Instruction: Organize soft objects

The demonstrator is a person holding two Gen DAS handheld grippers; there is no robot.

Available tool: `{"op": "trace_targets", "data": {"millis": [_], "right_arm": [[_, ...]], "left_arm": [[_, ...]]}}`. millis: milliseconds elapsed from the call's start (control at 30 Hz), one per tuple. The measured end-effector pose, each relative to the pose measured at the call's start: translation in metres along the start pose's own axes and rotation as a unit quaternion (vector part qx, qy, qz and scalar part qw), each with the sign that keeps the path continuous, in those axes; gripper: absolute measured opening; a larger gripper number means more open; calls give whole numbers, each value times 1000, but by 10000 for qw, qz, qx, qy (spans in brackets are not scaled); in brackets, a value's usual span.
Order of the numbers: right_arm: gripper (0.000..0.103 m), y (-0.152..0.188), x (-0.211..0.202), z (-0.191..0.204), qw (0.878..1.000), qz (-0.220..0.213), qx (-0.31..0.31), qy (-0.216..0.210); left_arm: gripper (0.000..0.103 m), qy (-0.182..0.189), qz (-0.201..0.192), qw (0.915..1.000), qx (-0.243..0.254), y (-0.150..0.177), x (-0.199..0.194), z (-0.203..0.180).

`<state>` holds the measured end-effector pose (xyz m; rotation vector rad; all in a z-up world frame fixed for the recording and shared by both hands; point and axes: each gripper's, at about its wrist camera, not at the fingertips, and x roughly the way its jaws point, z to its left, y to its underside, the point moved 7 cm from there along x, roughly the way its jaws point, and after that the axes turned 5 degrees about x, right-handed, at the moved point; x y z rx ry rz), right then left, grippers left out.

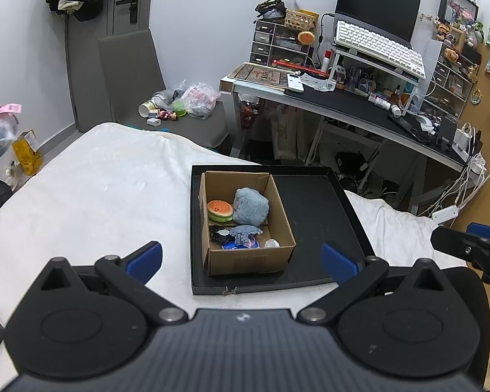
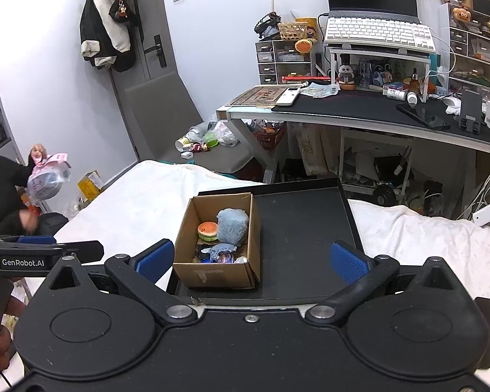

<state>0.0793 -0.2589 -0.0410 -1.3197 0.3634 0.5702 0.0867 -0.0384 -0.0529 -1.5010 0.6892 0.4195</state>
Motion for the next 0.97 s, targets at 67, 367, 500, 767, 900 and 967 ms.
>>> {"op": "trace_targets", "data": {"millis": [67, 367, 500, 767, 900, 967], "right_arm": [[103, 0, 0, 0, 10000, 7, -6, -1], [103, 1, 1, 1, 10000, 22, -24, 2], [103, 1, 1, 1, 10000, 22, -21, 3], [103, 2, -1, 2, 10000, 20, -45, 1], [103, 2, -1, 3, 10000, 19, -41, 1], [103, 2, -1, 3, 10000, 21, -41, 1]], "left_arm": [[102, -1, 7, 10000, 6, 1, 0, 1], [102, -4, 6, 10000, 10, 1, 0, 1], [102, -5, 4, 10000, 3, 1, 0, 1], [102, 24, -18, 10000, 73, 2, -2, -3], [102, 9, 5, 10000, 86, 3, -2, -4], [102, -10, 7, 10000, 71, 3, -2, -4]]}}
